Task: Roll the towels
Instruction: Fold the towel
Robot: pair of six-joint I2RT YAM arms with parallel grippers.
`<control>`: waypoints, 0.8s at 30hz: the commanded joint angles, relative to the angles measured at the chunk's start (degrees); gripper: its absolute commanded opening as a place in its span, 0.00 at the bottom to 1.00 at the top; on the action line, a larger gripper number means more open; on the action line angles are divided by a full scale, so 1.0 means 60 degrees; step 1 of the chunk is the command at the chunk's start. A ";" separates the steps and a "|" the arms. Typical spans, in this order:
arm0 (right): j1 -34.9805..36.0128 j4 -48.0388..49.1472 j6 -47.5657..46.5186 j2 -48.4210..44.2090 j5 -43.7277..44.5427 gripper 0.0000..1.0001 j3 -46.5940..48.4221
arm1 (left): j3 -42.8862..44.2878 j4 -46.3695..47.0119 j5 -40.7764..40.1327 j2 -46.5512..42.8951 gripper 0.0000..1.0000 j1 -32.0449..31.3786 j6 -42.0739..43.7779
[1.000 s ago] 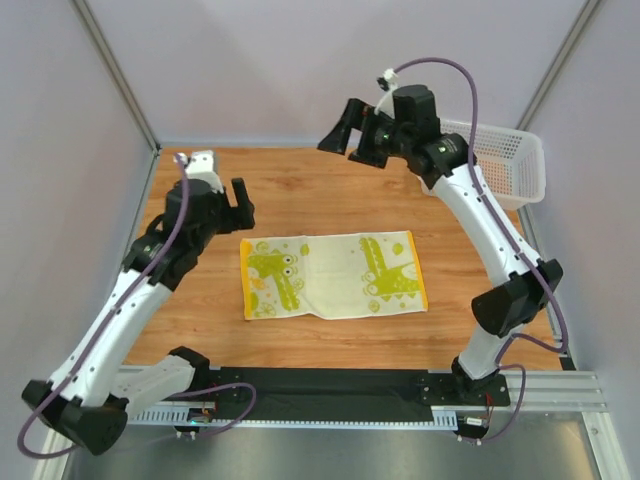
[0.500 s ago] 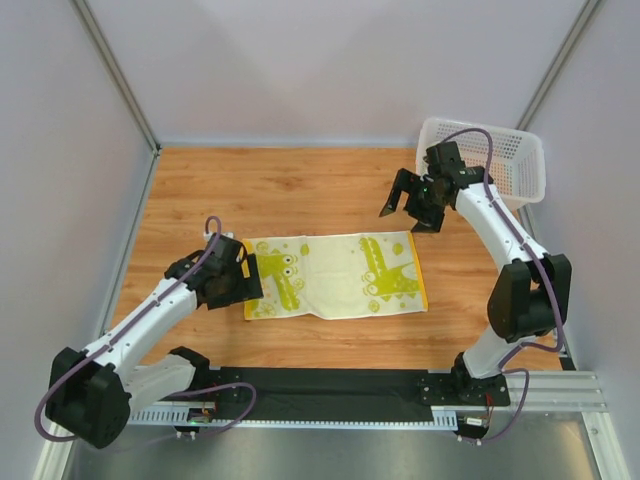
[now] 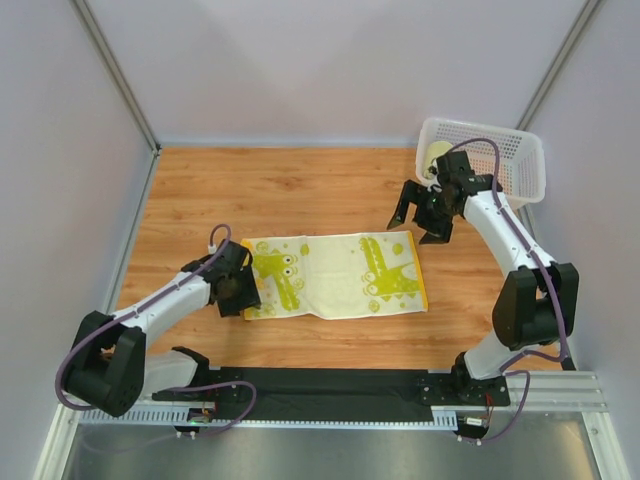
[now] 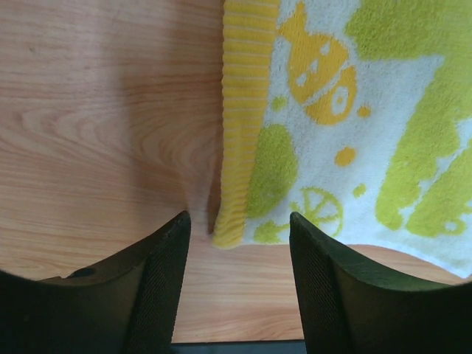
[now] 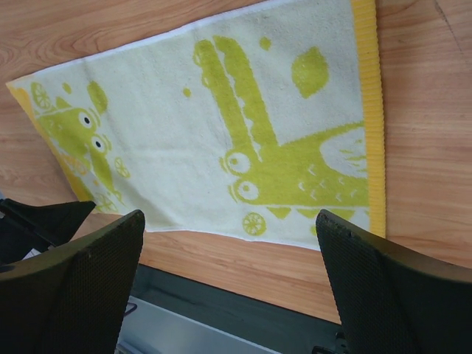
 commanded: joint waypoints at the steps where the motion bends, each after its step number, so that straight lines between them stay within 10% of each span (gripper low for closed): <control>1: -0.0169 -0.0064 -0.0411 -0.0357 -0.0267 1.00 -0.0115 | -0.0265 0.0655 0.0586 0.0362 0.63 0.0033 -0.0122; 11: -0.0624 -0.0225 -0.0441 -0.0839 0.0494 1.00 -0.1240 | 0.0334 -0.0558 0.0370 0.0174 0.01 0.0047 -0.0047; 24: -0.0741 -0.0109 0.0321 -0.2494 0.0935 0.77 -0.4464 | 0.1522 -0.3065 -0.0099 -0.0721 0.00 0.0443 -0.0136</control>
